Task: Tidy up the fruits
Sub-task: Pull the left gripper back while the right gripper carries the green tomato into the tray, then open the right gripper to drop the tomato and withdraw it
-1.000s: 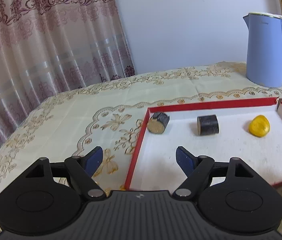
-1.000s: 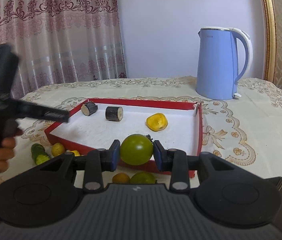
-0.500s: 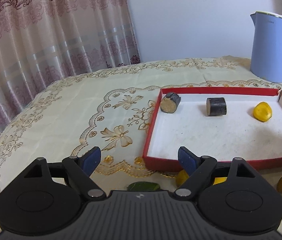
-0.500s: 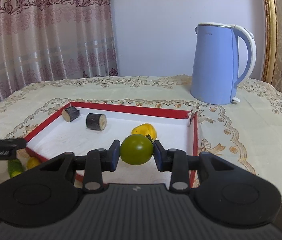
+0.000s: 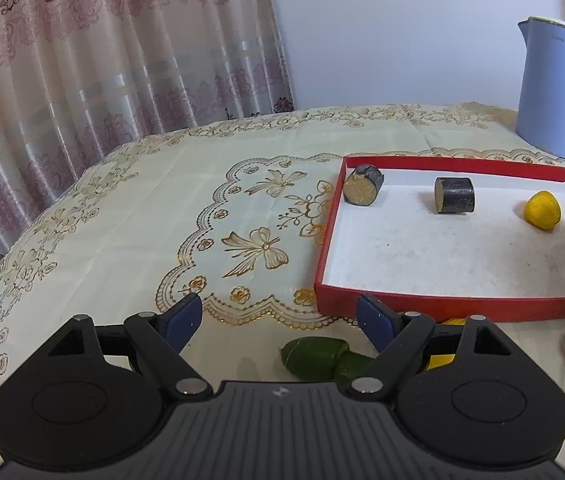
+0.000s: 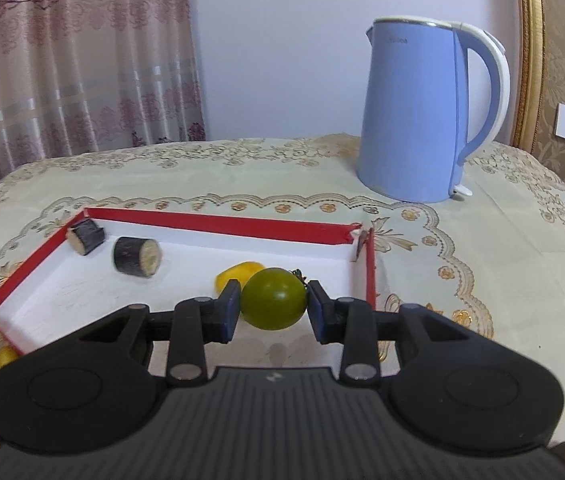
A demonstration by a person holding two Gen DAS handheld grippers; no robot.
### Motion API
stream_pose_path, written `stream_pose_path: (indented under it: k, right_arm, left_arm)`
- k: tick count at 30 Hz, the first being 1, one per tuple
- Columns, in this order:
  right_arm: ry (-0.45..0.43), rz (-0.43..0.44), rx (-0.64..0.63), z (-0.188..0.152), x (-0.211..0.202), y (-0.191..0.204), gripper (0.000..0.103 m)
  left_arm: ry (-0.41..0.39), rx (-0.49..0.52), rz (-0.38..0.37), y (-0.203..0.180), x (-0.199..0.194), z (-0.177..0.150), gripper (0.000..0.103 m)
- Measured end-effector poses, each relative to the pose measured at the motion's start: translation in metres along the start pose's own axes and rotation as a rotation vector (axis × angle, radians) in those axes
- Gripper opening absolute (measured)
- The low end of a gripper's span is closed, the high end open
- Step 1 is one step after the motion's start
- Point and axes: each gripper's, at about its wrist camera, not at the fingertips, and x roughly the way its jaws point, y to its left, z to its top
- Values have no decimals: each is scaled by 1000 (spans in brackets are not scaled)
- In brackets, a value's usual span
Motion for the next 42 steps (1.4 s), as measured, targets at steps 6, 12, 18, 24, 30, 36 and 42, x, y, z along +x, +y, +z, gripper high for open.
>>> stream_pose_path:
  k: [6,12,18,24,30,36,42]
  right_arm:
    - [19,-20,21,3,15,-6,33]
    - [32,-42,35,3,27,-10,33]
    - [46,-60,53,0,34,-14,33]
    - [39,-75,32,-1,33,-12,53]
    - [25,-67,17,3,25,-8,55]
    - [-18,-52,7,3,1,-2,60]
    - [-93,-22,2,-1,-39,4,71]
  left_arm:
    - [9,-3,-1,3,0,-3,85]
    - [14,-5,-6,4,0,-5,85]
    - [20,-13,-10,5,0,-7,85]
    - [22,-20,-10,7,0,-8,85]
    - [19,-28,-13,8,0,-9,85]
    - [1,-61,-43,17,-4,-12,93]
    - [-35,-70,-83,30,-12,-18,96]
